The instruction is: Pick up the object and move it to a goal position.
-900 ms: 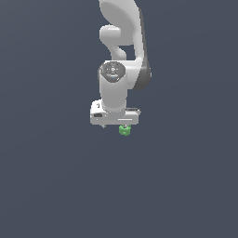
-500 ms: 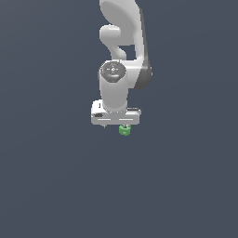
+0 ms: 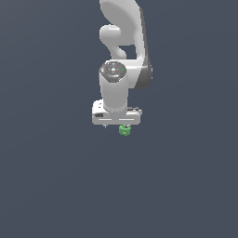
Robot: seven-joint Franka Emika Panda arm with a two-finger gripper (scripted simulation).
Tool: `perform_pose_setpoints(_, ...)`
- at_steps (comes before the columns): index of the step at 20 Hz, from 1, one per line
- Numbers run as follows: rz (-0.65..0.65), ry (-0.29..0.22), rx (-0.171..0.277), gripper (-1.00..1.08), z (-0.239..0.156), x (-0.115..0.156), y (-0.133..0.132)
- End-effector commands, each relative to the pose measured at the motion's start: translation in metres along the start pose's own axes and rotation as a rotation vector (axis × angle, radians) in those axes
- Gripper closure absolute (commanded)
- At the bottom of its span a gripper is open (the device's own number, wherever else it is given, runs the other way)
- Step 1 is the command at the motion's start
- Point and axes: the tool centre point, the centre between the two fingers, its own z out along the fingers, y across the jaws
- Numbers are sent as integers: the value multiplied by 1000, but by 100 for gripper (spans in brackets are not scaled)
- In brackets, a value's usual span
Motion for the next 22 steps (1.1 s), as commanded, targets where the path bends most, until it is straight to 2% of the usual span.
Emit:
perform_pose_setpoints(1,5,2,0,-92,2,-2,-2)
perform_pose_setpoints(8,48,17,-5,-92,18,-14,-13)
perform_pose_setpoints(22,176,64,-8,-92,59,-59,-42)
